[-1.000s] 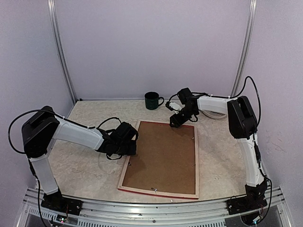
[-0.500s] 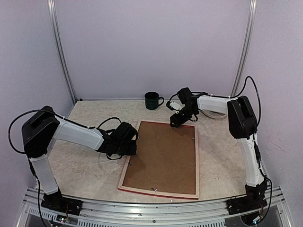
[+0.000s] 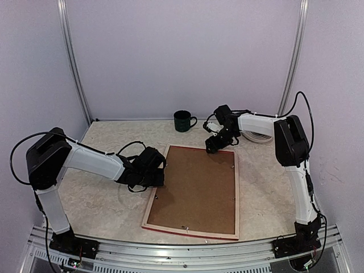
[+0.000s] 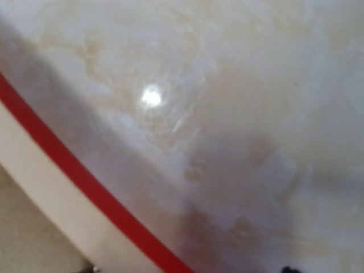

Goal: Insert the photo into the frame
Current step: Press the fastener onto the backboard.

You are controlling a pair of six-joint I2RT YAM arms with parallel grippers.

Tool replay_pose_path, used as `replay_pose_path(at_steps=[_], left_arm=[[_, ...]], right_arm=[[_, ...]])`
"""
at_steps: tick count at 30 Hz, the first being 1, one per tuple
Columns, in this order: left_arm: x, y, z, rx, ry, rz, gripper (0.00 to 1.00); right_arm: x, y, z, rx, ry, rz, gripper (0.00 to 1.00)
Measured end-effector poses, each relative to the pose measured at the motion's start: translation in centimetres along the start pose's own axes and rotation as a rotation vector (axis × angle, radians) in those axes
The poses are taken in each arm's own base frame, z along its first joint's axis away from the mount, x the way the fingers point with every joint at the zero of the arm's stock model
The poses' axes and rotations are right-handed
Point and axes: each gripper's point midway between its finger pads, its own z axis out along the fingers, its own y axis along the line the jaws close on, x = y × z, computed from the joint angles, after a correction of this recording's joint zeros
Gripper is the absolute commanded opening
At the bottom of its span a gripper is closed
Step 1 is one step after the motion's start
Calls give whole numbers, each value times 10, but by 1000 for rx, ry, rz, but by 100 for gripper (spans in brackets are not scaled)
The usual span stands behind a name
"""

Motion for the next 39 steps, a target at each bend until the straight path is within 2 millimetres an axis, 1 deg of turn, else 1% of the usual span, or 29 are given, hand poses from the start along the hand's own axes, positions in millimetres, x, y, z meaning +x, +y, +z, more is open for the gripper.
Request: replay_pose_path(at_steps=[4,6,8,12,21,26,32,34,39], left_arm=[[0,0,0,0,0,0,11],[0,0,0,0,0,0,11],[0,0,0,1,0,-2,11],[0,0,0,2,-2,-4,11],[0,0,0,4,-5,-8,11],[0,0,0,4,-6,-10,11],[0,0,0,4,-6,-13,11],[0,0,0,4,-6,-13,11],[0,0,0,4,-5,-14,11]], right_arm=[[4,2,-3,-14,19,-20,86],[4,2,-5,-14,22,-28,89],[4,2,-8,-12,27,-38,90],[-3,1,-12,-8,14,-52,90],[-17,-2,-22,-2,-15,-77,87],[-12,-1,-20,-8,2,-75,86],[-4,2,-9,-32,27,-67,85],[-1,3,-6,-36,34,-63,82],[1,1,-2,-25,43,-54,68]])
